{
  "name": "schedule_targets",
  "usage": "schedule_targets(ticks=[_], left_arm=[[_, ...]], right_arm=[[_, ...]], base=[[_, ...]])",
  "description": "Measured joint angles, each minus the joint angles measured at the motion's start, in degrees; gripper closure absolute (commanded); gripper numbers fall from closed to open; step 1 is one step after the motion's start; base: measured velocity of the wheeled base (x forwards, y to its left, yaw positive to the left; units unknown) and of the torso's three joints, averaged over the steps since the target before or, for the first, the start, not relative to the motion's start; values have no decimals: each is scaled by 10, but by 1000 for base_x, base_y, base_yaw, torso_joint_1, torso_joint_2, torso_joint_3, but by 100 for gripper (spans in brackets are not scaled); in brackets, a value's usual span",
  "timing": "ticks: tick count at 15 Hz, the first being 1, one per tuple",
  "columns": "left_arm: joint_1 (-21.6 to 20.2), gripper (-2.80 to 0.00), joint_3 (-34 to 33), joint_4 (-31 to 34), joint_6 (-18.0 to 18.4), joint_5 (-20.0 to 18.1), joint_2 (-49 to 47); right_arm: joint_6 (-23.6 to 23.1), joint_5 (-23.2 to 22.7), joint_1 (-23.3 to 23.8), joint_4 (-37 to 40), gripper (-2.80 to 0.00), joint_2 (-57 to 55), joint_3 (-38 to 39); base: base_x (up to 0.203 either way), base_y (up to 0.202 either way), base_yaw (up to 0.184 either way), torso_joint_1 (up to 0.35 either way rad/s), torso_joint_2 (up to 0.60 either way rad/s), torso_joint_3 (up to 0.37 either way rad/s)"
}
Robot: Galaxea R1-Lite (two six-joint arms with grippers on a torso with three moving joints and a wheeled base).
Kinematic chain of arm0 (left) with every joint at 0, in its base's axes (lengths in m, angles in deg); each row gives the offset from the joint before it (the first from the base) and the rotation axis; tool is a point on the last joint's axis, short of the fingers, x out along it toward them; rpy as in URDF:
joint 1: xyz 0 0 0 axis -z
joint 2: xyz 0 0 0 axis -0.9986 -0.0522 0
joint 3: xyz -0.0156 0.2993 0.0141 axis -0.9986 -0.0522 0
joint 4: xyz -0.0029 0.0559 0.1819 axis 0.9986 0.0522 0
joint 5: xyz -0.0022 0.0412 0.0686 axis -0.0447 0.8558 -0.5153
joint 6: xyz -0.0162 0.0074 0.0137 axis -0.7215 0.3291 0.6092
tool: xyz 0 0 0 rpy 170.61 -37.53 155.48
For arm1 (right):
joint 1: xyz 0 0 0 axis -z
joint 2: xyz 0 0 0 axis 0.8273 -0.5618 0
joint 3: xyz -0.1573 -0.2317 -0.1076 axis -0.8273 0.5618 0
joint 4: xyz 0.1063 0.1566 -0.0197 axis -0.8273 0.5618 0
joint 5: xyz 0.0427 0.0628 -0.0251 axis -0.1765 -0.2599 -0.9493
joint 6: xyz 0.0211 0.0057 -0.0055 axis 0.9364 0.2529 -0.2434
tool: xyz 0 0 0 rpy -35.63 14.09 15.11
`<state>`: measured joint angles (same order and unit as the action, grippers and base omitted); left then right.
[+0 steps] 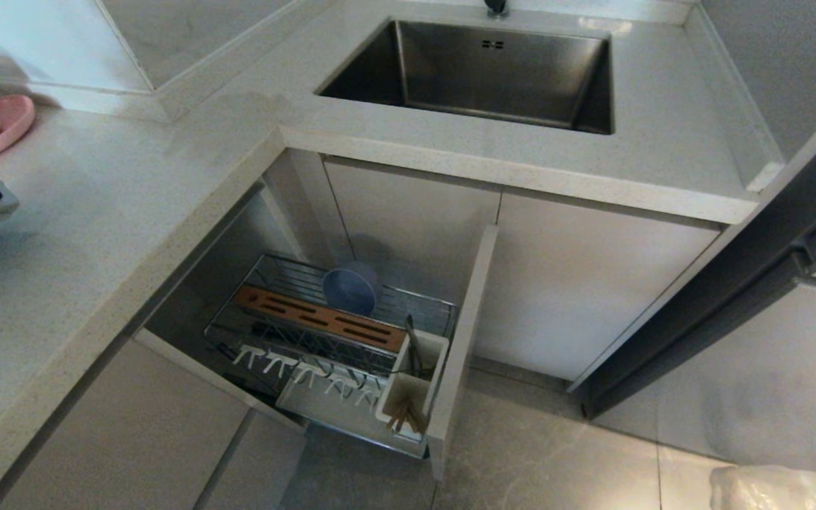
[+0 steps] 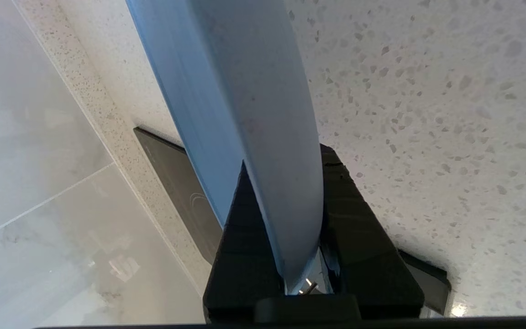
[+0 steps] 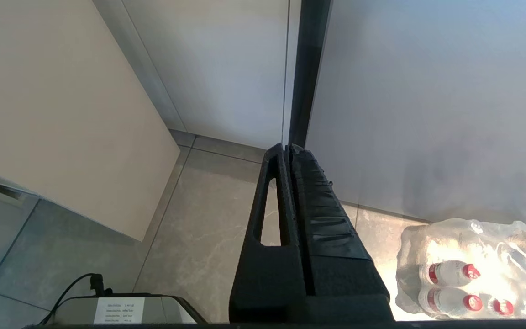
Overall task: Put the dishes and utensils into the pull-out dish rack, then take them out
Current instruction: Take the plate out of the cupboard
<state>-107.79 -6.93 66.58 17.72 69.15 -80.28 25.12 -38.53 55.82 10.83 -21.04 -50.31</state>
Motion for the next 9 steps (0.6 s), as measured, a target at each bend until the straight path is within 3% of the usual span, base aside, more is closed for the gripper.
schedule_targets(ticks=[9], left_arm=[[-1,0,6,-1,-2,0,-22]], right_arm=[[0,0,0,0,0,0,0]], base=[[0,0,0,0,0,0]])
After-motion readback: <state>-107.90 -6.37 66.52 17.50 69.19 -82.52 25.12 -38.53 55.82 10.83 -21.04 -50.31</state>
